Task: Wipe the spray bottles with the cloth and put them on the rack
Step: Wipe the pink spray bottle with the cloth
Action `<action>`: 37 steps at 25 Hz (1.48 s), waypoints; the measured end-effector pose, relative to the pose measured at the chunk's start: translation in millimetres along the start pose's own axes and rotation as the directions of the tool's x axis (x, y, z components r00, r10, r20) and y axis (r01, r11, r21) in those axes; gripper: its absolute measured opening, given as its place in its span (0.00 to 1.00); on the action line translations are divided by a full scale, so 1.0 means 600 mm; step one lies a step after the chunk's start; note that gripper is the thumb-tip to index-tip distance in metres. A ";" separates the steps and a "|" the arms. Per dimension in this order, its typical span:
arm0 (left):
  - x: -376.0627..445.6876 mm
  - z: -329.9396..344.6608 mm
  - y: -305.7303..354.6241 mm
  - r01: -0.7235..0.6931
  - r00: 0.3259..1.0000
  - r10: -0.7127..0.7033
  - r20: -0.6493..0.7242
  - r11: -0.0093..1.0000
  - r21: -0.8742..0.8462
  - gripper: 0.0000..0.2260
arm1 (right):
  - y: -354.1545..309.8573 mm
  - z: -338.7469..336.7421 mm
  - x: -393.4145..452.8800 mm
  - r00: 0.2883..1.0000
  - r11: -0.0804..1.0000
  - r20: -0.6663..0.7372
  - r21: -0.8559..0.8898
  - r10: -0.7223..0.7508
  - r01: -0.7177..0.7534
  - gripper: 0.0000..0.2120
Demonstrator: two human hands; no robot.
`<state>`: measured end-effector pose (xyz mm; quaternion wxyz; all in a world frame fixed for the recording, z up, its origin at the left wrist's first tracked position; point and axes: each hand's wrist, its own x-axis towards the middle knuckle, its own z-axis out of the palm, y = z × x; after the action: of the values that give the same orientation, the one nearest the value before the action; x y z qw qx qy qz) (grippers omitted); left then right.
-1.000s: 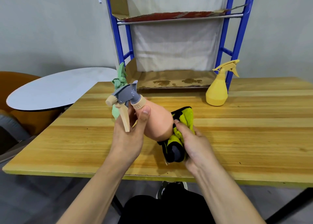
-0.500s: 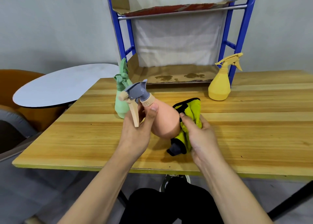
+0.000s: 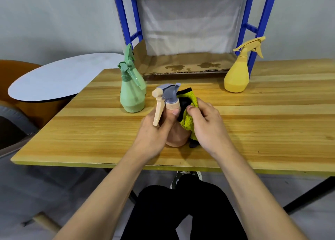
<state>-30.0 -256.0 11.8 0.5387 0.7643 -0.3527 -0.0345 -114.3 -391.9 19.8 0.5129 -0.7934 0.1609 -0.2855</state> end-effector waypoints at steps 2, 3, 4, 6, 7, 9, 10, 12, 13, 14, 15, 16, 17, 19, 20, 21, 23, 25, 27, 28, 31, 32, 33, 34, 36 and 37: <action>-0.001 0.003 0.003 0.029 1.000 -0.029 0.001 1.000 -0.002 0.14 | 0.027 0.000 -0.002 0.998 0.997 -0.009 -0.039 0.058 -0.059 0.12; -0.001 0.004 0.005 0.034 0.999 -0.034 0.010 0.999 -0.013 0.07 | 0.035 -0.001 -0.003 0.996 0.995 -0.020 -0.054 0.082 -0.083 0.13; -0.001 0.005 0.007 0.041 0.999 -0.041 0.012 0.999 -0.028 0.08 | 0.038 -0.003 -0.003 0.994 0.993 -0.034 -0.049 0.102 -0.103 0.14; -0.006 0.009 0.002 0.063 0.998 -0.064 -0.014 0.997 -0.047 0.15 | 0.033 -0.012 0.006 0.983 0.993 -0.143 -0.003 0.113 -0.115 0.15; -0.012 0.011 0.002 0.061 0.997 -0.063 -0.047 0.997 -0.041 0.19 | 0.022 -0.019 0.014 0.971 0.997 -0.226 0.011 0.075 -0.074 0.14; -0.027 0.022 0.005 0.081 0.987 -0.084 -0.137 0.996 -0.027 0.25 | -0.013 -0.034 0.030 0.933 0.997 -0.354 0.011 -0.070 0.078 0.11; -0.035 0.032 0.004 0.086 0.978 -0.089 -0.190 0.996 -0.024 0.28 | -0.031 -0.041 0.038 0.908 0.986 -0.388 -0.008 -0.156 0.166 0.08; -0.043 0.050 0.002 0.071 0.961 -0.074 -0.267 0.997 -0.019 0.32 | -0.063 -0.043 0.051 0.866 0.940 -0.370 -0.090 -0.337 0.328 0.09; -0.041 0.053 -0.001 0.058 0.959 -0.066 -0.276 0.998 -0.037 0.31 | -0.072 -0.039 0.058 0.859 0.914 -0.310 -0.130 -0.406 0.385 0.13; -0.038 0.052 -0.005 0.039 0.964 -0.054 -0.260 0.997 -0.063 0.29 | -0.077 -0.032 0.063 0.864 0.891 -0.223 -0.155 -0.452 0.426 0.16; -0.033 0.049 -0.012 0.027 0.974 -0.044 -0.223 0.996 -0.081 0.28 | -0.078 -0.026 0.068 0.874 0.880 -0.136 -0.171 -0.467 0.443 0.18; -0.032 0.046 -0.017 0.017 0.983 -0.031 -0.179 0.997 -0.082 0.29 | -0.076 -0.020 0.072 0.886 0.880 -0.072 -0.181 -0.458 0.440 0.18; -0.032 0.042 -0.024 0.013 0.990 -0.024 -0.142 0.997 -0.076 0.30 | -0.072 -0.016 0.075 0.897 0.885 -0.039 -0.185 -0.441 0.427 0.18; -0.034 0.034 -0.030 0.013 0.994 -0.023 -0.109 0.996 -0.092 0.32 | -0.064 -0.010 0.078 0.901 0.889 -0.031 -0.176 -0.433 0.422 0.17; -0.034 0.031 -0.032 0.012 0.994 -0.022 -0.103 0.995 -0.098 0.31 | -0.062 -0.005 0.076 0.890 0.882 -0.060 -0.181 -0.452 0.435 0.16; -0.034 0.029 -0.034 0.002 0.995 -0.011 -0.095 0.996 -0.093 0.30 | -0.061 0.003 0.073 0.870 0.867 -0.110 -0.206 -0.481 0.453 0.15; -0.033 0.026 -0.033 -0.012 0.997 0.009 -0.080 0.999 -0.034 0.30 | -0.062 0.017 0.063 0.833 0.849 -0.209 -0.271 -0.512 0.454 0.14; -0.035 0.026 -0.029 -0.009 0.998 0.009 -0.069 1.000 -0.004 0.31 | -0.068 0.023 0.056 0.841 0.876 -0.272 -0.272 -0.467 0.398 0.15; -0.038 0.026 -0.027 -0.001 0.998 0.000 -0.058 1.000 -0.008 0.31 | -0.074 0.019 0.056 0.878 0.927 -0.309 -0.202 -0.366 0.316 0.17; -0.038 0.026 -0.027 0.003 0.998 -0.003 -0.055 1.000 -0.003 0.32 | -0.076 0.013 0.058 0.897 0.953 -0.326 -0.152 -0.298 0.262 0.17; -0.036 0.026 -0.029 0.009 0.998 -0.007 -0.056 1.000 0.030 0.34 | -0.061 -0.019 0.063 0.912 0.972 -0.357 -0.188 -0.199 0.139 0.16; -0.036 0.025 -0.029 0.010 0.998 -0.008 -0.063 0.999 0.040 0.34 | -0.050 -0.032 0.060 0.918 0.962 -0.346 -0.250 -0.194 0.110 0.15; -0.036 0.025 -0.029 0.008 0.997 -0.003 -0.077 0.998 0.056 0.34 | -0.039 -0.043 0.054 0.930 0.942 -0.317 -0.326 -0.187 0.078 0.15; -0.036 0.025 -0.028 0.007 0.995 0.001 -0.098 0.997 0.080 0.34 | -0.026 -0.053 0.048 0.943 0.910 -0.282 -0.411 -0.179 0.050 0.15; -0.037 0.029 -0.027 0.023 0.989 -0.005 -0.147 0.992 0.125 0.35 | 0.004 -0.065 0.032 0.967 0.792 -0.192 -0.610 -0.167 0.016 0.18; -0.039 0.031 -0.026 0.038 0.984 -0.015 -0.175 0.991 0.130 0.35 | 0.018 -0.065 0.020 0.985 0.706 -0.129 -0.709 -0.117 -0.009 0.21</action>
<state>-48.1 -254.8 -16.9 0.5150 0.8031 -0.2955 0.0486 -128.5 -431.0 25.5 0.1466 -0.9072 0.2760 -0.2815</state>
